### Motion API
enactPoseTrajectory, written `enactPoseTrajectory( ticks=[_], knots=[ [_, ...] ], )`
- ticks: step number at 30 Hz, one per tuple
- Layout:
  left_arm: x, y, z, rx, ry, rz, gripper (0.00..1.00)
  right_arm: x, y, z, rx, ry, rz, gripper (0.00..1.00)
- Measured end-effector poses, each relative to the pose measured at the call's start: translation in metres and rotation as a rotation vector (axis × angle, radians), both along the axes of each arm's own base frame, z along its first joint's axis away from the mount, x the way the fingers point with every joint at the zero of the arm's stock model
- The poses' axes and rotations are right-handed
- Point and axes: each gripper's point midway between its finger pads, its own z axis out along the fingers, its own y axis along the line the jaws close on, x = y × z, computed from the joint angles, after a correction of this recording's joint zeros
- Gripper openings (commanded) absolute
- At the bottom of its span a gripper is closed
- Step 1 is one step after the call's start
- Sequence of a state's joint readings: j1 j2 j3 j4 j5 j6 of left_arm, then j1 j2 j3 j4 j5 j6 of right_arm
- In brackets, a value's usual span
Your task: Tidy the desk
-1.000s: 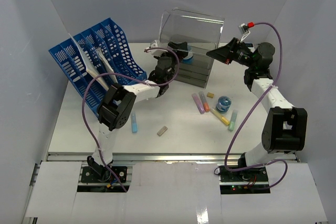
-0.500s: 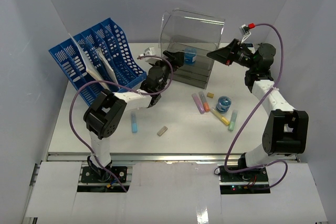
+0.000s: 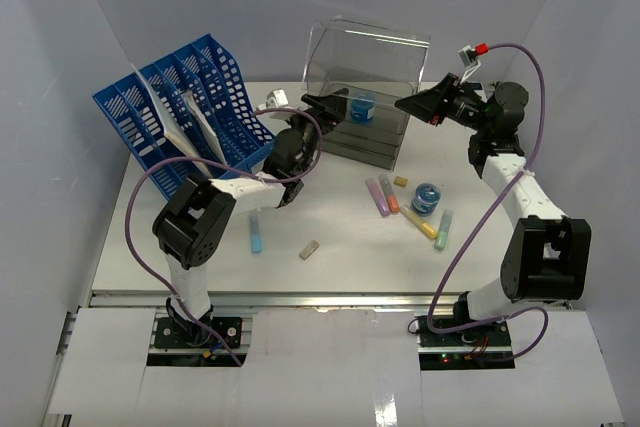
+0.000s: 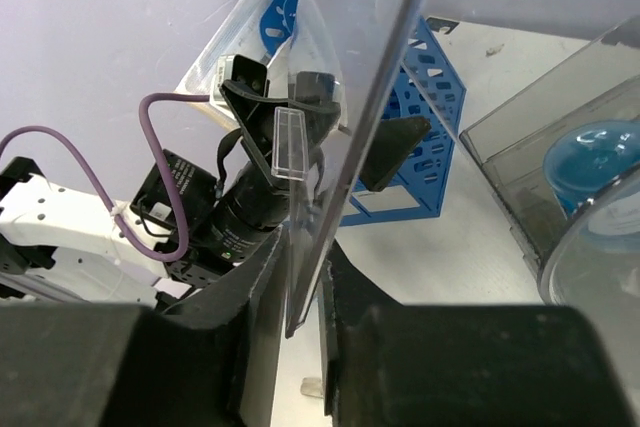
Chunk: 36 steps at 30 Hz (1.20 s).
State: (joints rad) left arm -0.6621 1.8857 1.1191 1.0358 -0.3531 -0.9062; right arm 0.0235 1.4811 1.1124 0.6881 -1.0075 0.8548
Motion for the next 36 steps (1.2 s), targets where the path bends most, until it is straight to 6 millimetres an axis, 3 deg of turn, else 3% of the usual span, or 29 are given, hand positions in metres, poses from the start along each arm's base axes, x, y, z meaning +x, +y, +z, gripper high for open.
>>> enactPoseTrajectory(
  ticks=[6,10,16,20,25,31,36],
  knots=[
    [-0.003,0.0,0.013,-0.024,-0.04,-0.013,0.97,-0.009,-0.004,0.009,-0.045,-0.106,-0.019,0.73],
    [-0.005,-0.001,0.015,-0.024,-0.051,-0.026,0.97,-0.013,-0.01,0.005,-0.137,-0.18,-0.07,0.87],
    [-0.011,0.002,0.034,-0.021,-0.089,-0.035,0.98,-0.017,-0.036,-0.011,-0.313,-0.295,-0.193,0.96],
    [-0.02,0.007,0.059,-0.022,-0.141,-0.039,0.98,-0.016,-0.059,-0.051,-0.488,-0.272,-0.272,0.97],
    [-0.028,0.014,0.082,-0.026,-0.196,-0.037,0.98,-0.012,-0.089,-0.121,-0.718,-0.129,-0.323,0.91],
    [-0.029,0.015,0.083,-0.013,-0.207,-0.043,0.98,-0.042,-0.118,-0.217,-0.94,0.116,-0.362,0.9],
    [-0.028,0.019,0.075,0.001,-0.195,-0.044,0.98,-0.062,-0.108,-0.251,-1.034,0.182,-0.327,0.9]
  ],
)
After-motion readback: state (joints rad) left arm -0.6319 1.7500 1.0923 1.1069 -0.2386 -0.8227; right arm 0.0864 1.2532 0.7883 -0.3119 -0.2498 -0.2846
